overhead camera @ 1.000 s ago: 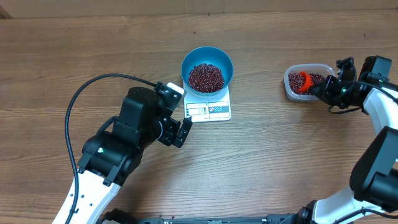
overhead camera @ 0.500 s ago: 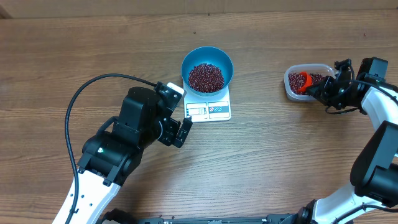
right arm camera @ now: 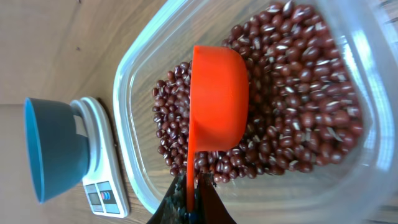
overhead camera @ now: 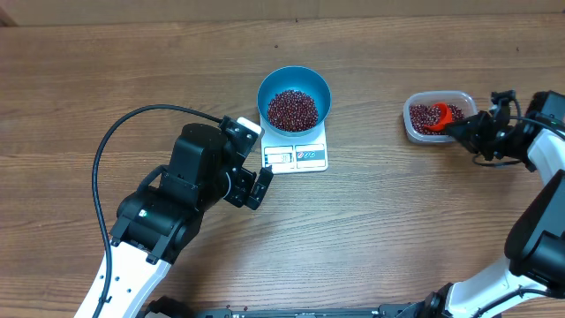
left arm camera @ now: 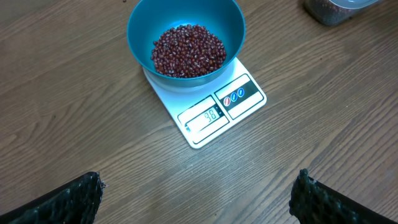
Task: Scoop item into bowl and weigh 150g on scale
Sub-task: 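Dip the red scoop into the beans in the tub with the right gripper, then lift the filled scoop and carry it over the blue bowl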
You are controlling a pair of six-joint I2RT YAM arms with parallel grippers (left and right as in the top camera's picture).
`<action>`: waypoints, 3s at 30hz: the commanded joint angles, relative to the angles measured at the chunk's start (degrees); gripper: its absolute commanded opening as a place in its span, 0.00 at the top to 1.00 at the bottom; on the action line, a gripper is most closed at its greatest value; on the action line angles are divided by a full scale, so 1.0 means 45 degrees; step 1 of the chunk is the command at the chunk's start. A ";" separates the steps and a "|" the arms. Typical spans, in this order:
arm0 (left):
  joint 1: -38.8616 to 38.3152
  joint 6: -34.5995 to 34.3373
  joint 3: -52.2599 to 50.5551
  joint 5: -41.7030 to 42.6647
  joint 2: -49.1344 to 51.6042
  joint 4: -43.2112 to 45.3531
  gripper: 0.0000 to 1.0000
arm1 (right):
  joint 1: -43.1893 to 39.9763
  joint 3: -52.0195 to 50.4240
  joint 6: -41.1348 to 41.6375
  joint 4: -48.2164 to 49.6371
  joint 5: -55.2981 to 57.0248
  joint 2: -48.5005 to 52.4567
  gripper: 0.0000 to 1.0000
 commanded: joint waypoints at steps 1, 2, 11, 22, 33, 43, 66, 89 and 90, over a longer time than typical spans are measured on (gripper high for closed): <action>0.0053 0.0194 0.0102 0.0141 -0.0146 0.0044 0.00 | -0.0408 -0.0083 -0.0209 0.0083 -0.1030 0.0039 0.96; 0.0053 0.0194 0.0102 0.0136 -0.0146 0.0044 0.01 | -0.0471 -0.0083 -0.0233 0.0083 -0.1205 0.0039 0.96; 0.0053 0.0194 0.0102 0.0141 -0.0146 0.0044 0.00 | -0.1229 -0.0083 -0.0549 -0.0170 -0.2599 0.0039 0.96; 0.0053 0.0194 0.0102 0.0141 -0.0146 0.0044 0.00 | -0.1404 -0.0083 -0.1166 -0.0539 -0.5022 0.0039 0.96; 0.0053 0.0194 0.0102 0.0136 -0.0146 0.0044 0.00 | -0.1404 -0.0083 -0.1166 -0.0534 -0.7028 0.0039 0.96; 0.0053 0.0194 0.0102 0.0141 -0.0146 0.0044 0.00 | -0.0933 -0.0083 -0.1977 -0.0641 -0.8335 0.0039 0.96; 0.0053 0.0194 0.0102 0.0136 -0.0146 0.0044 0.00 | 0.3478 -0.0083 -0.1812 0.0141 -0.8315 0.0039 0.96; 0.0053 0.0194 0.0102 0.0141 -0.0146 0.0044 0.00 | 0.6717 -0.0083 0.2166 0.5931 -0.5615 0.0039 0.96; 0.0053 0.0194 0.0102 0.0141 -0.0146 0.0044 0.00 | 0.6868 -0.0083 0.2050 0.6042 -0.5270 0.0039 0.96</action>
